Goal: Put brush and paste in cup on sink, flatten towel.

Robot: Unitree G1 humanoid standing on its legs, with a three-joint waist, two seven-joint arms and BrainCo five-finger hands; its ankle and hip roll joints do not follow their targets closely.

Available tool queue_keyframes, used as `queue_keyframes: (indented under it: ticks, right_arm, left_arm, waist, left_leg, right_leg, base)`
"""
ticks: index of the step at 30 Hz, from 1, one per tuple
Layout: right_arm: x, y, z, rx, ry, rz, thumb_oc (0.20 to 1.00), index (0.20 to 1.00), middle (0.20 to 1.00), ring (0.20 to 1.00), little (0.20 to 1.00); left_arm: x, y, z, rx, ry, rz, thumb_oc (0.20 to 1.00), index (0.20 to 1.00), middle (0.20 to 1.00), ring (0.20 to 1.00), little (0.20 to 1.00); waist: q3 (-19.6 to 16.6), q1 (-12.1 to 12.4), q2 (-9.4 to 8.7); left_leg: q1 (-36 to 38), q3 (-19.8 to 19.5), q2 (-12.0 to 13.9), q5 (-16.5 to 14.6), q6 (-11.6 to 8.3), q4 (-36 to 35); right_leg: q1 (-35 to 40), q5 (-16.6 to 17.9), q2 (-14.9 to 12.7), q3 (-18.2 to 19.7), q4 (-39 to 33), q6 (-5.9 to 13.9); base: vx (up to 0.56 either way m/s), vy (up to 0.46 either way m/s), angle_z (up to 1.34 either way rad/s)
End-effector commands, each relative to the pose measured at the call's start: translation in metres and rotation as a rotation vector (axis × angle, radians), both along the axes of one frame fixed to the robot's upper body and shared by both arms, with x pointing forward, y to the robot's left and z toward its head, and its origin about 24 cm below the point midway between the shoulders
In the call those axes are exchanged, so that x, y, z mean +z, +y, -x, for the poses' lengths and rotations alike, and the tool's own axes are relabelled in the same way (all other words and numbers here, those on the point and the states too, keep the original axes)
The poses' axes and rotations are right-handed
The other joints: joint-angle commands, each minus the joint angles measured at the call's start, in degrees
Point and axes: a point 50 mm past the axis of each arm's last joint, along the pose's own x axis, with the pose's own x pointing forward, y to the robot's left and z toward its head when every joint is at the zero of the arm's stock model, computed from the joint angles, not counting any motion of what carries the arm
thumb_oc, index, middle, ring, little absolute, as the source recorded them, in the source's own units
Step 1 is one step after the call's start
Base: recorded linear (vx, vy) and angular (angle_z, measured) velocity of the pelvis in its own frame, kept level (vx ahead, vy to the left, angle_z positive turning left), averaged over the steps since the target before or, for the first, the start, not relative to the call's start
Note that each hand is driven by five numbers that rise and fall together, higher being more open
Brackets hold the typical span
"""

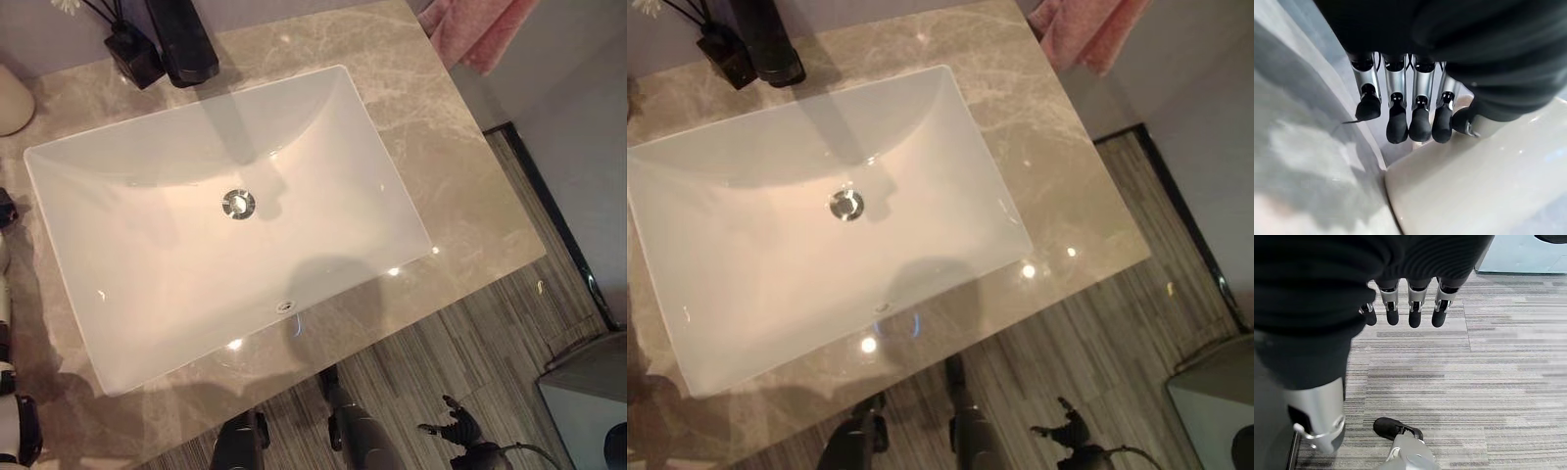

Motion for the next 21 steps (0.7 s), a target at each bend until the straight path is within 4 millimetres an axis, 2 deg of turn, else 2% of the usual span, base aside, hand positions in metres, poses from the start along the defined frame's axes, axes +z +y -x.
queue_keyframes:
  ticks: [1, 8, 14, 21]
  right_arm:
    - [0.004, -0.011, 0.003, 0.001, -0.008, 0.02, 1.0, 1.0, 1.0, 1.0, 1.0]
    - [0.005, -0.009, 0.0, 0.009, -0.022, 0.013, 1.0, 1.0, 1.0, 1.0, 1.0]
    - [0.007, -0.007, -0.004, 0.03, -0.039, 0.013, 1.0, 1.0, 1.0, 1.0, 1.0]
    - [0.006, -0.005, -0.004, 0.043, -0.032, 0.014, 1.0, 1.0, 1.0, 1.0, 1.0]
  left_arm:
    - [-0.03, -0.005, -0.013, -0.016, 0.139, -0.023, 0.2, 0.2, 0.2, 0.2, 0.2]
    - [-0.031, -0.013, -0.016, -0.081, 0.15, -0.046, 0.2, 0.2, 0.2, 0.2, 0.2]
    - [-0.045, -0.023, -0.02, -0.158, 0.199, -0.055, 0.2, 0.2, 0.2, 0.2, 0.2]
    - [-0.053, -0.024, -0.022, -0.151, 0.227, -0.049, 0.2, 0.2, 0.2, 0.2, 0.2]
  waist:
    - [1.93, -1.57, 0.97]
    - [1.94, -1.43, 1.06]
    - [1.77, -1.4, 1.02]
    - [1.77, -1.39, 0.82]
  left_leg:
    - [-0.6, -0.74, -2.22, -6.72, 2.38, 7.84]
    - [-1.25, -1.35, -2.31, -6.79, 2.35, 8.23]
    - [-1.34, -1.79, -2.49, -6.86, 2.35, 8.39]
    - [-1.03, -1.88, -2.41, -6.82, 2.29, 8.48]
  right_leg:
    - [4.39, 1.27, -0.89, -2.27, 0.11, 1.92]
    - [4.34, 1.36, -1.04, -2.61, 0.08, 1.99]
    - [4.47, 1.14, -0.93, -2.93, 0.18, 1.94]
    - [4.78, 0.87, -0.86, -3.1, 0.4, 1.93]
  base:
    - [0.0, 0.0, 0.0]
    - [0.0, 0.0, 0.0]
    - [0.0, 0.0, 0.0]
    - [0.0, 0.0, 0.0]
